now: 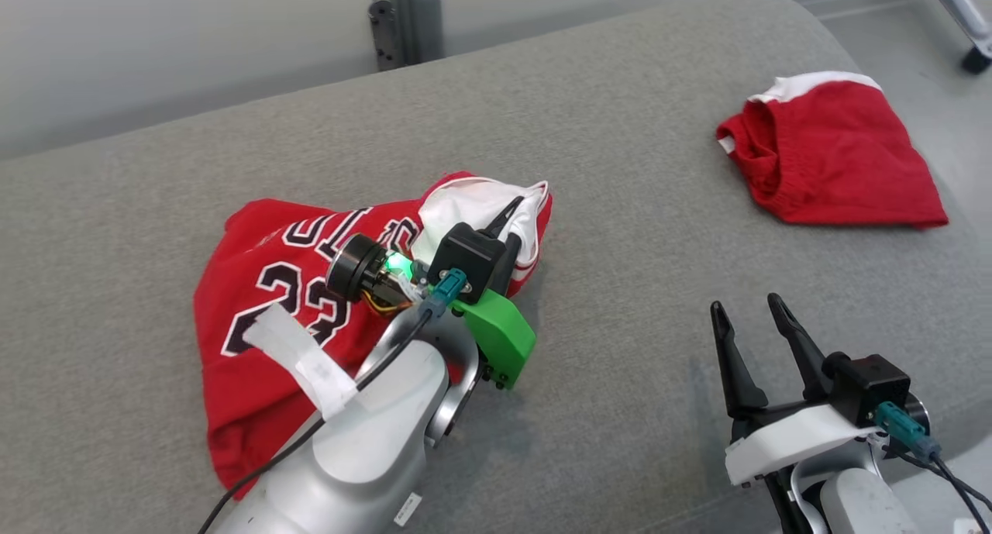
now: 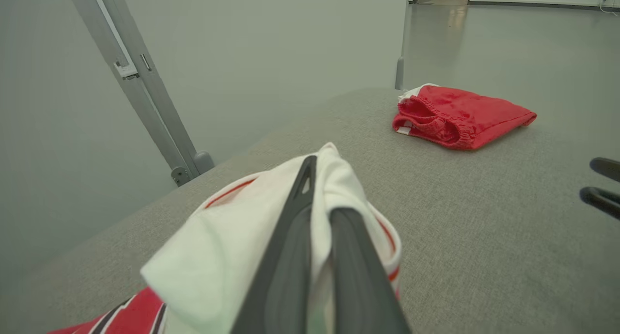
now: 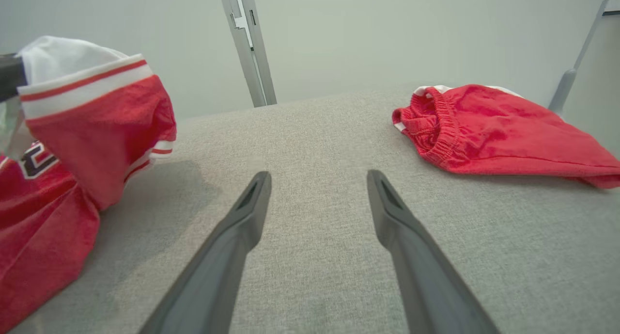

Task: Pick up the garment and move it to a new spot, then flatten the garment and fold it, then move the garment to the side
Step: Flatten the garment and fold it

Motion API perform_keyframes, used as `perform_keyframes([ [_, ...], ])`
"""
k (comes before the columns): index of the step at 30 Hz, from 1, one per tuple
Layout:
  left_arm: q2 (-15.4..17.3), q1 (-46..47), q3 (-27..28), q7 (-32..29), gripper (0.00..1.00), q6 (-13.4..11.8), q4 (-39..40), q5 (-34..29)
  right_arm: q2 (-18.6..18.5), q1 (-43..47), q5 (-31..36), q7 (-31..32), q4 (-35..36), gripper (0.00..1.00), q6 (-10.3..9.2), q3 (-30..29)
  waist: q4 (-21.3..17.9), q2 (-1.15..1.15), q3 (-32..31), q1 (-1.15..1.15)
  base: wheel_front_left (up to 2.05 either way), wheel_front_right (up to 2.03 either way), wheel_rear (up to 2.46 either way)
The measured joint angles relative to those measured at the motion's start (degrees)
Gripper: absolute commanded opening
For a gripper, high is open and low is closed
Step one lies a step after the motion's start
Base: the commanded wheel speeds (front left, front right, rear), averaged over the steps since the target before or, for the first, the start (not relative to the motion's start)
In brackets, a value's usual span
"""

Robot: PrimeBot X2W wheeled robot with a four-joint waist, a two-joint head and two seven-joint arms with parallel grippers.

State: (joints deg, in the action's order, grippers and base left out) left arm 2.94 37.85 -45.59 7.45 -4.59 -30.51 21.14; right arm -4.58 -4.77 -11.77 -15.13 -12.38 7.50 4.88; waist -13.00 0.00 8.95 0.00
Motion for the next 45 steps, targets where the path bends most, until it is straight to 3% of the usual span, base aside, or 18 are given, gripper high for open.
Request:
perform_keyframes([
  [1,-0.01,0.26,-0.85,0.21,0.9,0.1,-1.13,0.78,0.16,-0.15,-0.19,0.0,-0.1,1.0,-0.01,-0.19,-0.83,0.0,0.37,0.0,0.0,0.0,0.0],
  [2,-0.07,0.35,-1.76,0.57,1.0,0.16,-2.11,1.93,0.3,-0.19,-0.27,0.0,-0.19,1.0,0.0,-0.53,-1.83,0.0,0.85,0.0,0.0,0.0,0.0],
  [9,-0.12,0.2,-8.23,1.47,1.0,2.26,-2.07,10.76,0.91,1.1,-0.48,0.0,-0.57,1.0,0.0,-3.08,-6.48,0.0,3.79,0.0,0.0,0.0,0.0],
  [15,0.08,-2.47,-10.02,2.27,1.0,2.74,2.01,12.69,1.05,2.29,0.05,0.0,-0.09,1.0,-0.01,-4.43,-6.57,0.0,3.68,0.0,0.0,0.0,0.0],
  [19,3.75,-6.88,-7.83,4.31,1.0,0.07,6.82,14.02,0.33,3.43,0.63,0.0,0.57,1.0,-0.01,-4.75,-5.08,0.0,2.73,0.0,0.0,0.0,0.0],
  [29,16.44,-23.35,1.24,7.26,1.0,-10.65,19.16,14.55,-1.91,6.37,1.42,0.0,2.22,1.0,-0.01,-5.58,1.87,0.0,-1.51,0.0,0.0,0.0,0.0],
  [31,17.42,-27.21,4.45,7.34,1.0,-12.15,21.62,14.51,-2.02,6.93,1.48,0.0,2.56,1.0,0.0,-5.66,3.21,0.0,-2.27,0.0,0.0,0.0,0.0],
  [35,17.12,-34.93,13.93,7.68,1.0,-12.77,29.2,9.77,-2.58,8.39,1.62,0.0,2.97,1.0,-0.01,-6.27,5.92,0.0,-3.78,0.0,0.0,0.0,0.0],
  [36,16.93,-37.32,16.02,7.68,1.0,-12.49,30.28,8.72,-2.74,8.68,1.67,0.0,3.02,1.0,0.0,-6.53,6.52,0.0,-4.16,0.0,0.0,0.0,0.0],
  [38,15.75,-43.68,21.27,7.67,1.0,-8.98,31.86,5.72,-3.19,9.64,1.86,0.0,3.14,1.0,0.0,-6.76,8.38,0.0,-5.41,0.0,0.0,0.0,0.0],
  [45,9.78,-51.3,33.48,7.68,1.0,0.18,30.11,0.31,-3.38,10.19,2.09,0.0,3.28,1.0,-0.01,-6.71,11.73,0.0,-8.06,0.0,0.0,0.0,0.0],
])
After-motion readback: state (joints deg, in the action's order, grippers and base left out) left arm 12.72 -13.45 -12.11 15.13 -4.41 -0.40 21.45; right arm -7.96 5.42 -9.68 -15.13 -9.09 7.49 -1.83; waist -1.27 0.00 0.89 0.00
